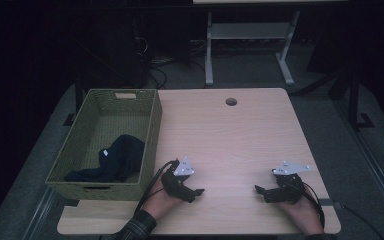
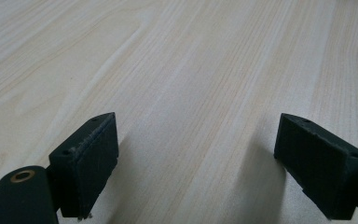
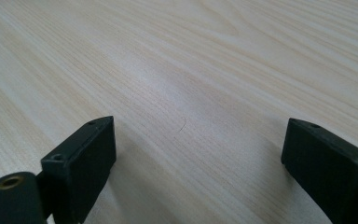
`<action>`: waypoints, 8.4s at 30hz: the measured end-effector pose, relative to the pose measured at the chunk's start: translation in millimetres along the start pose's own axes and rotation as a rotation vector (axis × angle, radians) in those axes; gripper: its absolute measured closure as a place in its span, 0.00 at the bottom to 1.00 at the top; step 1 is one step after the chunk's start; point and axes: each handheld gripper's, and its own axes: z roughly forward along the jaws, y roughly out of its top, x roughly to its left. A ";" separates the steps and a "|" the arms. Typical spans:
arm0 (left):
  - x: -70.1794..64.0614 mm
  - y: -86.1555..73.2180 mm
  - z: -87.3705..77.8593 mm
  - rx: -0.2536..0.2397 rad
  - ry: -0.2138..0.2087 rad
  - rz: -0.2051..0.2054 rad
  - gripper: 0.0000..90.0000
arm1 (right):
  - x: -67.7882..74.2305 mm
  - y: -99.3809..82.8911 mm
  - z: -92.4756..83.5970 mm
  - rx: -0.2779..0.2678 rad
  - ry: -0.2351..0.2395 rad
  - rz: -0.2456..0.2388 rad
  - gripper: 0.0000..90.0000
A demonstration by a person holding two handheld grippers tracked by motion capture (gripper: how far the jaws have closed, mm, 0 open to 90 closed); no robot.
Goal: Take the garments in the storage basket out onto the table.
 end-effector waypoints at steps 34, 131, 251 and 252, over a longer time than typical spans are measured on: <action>4.2 12.0 -3.6 0.062 0.023 -0.033 0.15 | 0.3 -0.1 -0.3 0.000 -0.002 0.001 0.11; 16.8 70.3 -58.8 0.052 -0.028 -0.059 0.16 | 0.7 -0.1 -0.3 0.002 0.000 0.006 0.11; 93.7 19.7 -217.1 0.105 0.317 -0.277 0.16 | 0.7 -0.1 -0.3 0.002 0.000 0.006 0.11; 93.8 18.3 -217.2 0.108 0.318 -0.281 0.16 | 0.7 -0.1 -0.3 0.002 0.000 0.006 0.11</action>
